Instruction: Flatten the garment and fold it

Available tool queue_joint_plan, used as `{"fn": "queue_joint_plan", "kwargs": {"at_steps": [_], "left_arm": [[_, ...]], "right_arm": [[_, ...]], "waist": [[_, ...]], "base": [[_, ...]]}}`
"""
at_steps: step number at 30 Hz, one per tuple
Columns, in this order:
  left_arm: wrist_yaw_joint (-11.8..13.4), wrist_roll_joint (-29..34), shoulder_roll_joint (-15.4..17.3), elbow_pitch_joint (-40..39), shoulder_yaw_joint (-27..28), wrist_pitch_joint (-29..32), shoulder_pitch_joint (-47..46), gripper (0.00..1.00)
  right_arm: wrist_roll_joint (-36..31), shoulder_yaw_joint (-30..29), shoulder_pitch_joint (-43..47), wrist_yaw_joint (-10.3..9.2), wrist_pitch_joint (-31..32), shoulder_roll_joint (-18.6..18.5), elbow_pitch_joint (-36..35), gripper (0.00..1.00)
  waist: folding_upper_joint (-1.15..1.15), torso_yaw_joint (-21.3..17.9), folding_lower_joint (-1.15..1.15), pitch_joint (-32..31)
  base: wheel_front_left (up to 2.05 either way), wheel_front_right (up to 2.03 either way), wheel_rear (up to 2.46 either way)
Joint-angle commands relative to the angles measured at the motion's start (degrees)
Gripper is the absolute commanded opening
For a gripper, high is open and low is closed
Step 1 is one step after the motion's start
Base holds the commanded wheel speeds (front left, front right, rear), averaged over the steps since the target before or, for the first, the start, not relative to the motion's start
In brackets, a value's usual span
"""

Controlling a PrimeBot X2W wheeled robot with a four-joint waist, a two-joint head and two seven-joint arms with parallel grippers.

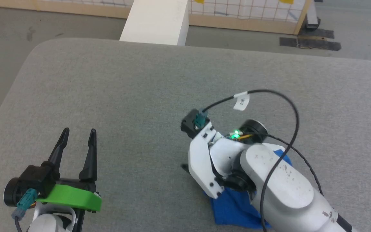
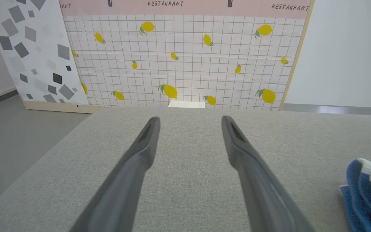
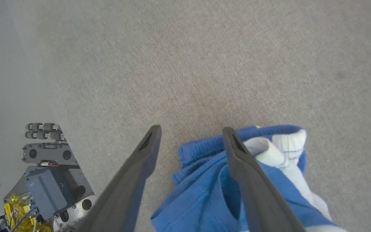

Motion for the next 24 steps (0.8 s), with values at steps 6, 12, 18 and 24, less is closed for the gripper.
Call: {"fn": "queue_joint_plan", "kwargs": {"at_steps": [6,12,18,24], "left_arm": [[-0.4,0.8,0.1,-0.4,0.6,-0.3,0.6,1.00],[-0.4,1.5,-0.4,-1.2,1.6,-0.3,1.8,1.00],[-0.4,1.9,-0.8,-1.7,1.6,-0.3,2.4,1.00],[-0.4,1.5,-0.5,-1.9,1.5,-0.3,2.2,1.00]], "right_arm": [[3.0,-4.2,-0.5,-0.09,-6.4,0.0,-4.9,1.00],[-3.0,-17.4,8.1,-0.09,-7.5,0.0,-9.6,1.00],[-8.4,-29.1,19.5,-0.09,-4.6,0.0,-17.2,1.00],[-11.3,-35.2,27.6,-0.09,-1.8,0.0,-21.9,1.00]], "waist": [[0.00,-2.8,0.00,-3.0],[0.00,-4.8,0.00,-4.4],[0.00,-5.4,0.00,-4.4],[0.00,-5.3,0.00,-3.6]], "base": [[0.00,0.00,0.00],[0.00,0.00,0.00],[0.00,0.00,0.00],[0.00,0.00,0.00]]}}
